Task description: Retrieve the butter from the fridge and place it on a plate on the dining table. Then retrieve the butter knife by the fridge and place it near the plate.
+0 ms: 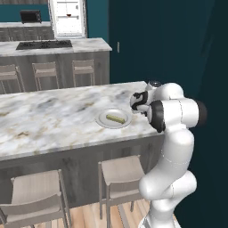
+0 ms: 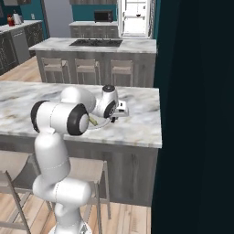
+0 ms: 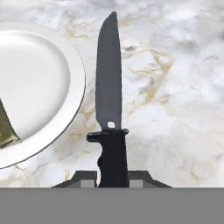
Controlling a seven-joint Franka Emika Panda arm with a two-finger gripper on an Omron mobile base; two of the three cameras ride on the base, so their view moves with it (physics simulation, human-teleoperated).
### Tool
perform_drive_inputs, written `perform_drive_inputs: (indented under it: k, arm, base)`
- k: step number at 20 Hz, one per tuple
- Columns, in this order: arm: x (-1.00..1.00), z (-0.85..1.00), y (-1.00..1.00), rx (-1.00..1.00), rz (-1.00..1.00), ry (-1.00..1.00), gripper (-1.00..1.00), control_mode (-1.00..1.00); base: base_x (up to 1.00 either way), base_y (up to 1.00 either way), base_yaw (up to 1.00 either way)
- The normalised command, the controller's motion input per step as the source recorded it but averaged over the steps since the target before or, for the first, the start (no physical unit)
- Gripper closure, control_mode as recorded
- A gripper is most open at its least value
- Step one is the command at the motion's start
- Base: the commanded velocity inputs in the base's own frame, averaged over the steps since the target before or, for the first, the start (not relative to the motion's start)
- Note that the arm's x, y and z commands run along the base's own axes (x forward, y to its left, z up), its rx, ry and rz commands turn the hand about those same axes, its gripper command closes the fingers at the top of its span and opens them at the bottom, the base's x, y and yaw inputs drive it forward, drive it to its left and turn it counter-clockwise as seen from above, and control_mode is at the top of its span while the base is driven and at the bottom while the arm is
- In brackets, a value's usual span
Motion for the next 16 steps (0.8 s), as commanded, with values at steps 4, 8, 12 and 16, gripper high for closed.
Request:
perform_drive_inputs:
  k: [4, 8, 12, 16]
  arm:
    - [0.32, -0.21, -0.19, 0.0, 0.02, 0.0, 1.0, -1.0]
    - [0.26, -0.23, -0.19, 0.0, 0.01, 0.0, 1.0, -1.0]
    - [0.22, -0.3, -0.01, 0.0, 0.02, 0.0, 1.0, -1.0]
    - [0.21, -0.31, 0.0, 0.0, 0.0, 0.0, 1.0, -1.0]
  base:
    - [0.0, 0.0, 0.0]
    - [0.0, 0.0, 0.0]
    - [0.0, 0.0, 0.0]
    - [0.0, 0.0, 0.0]
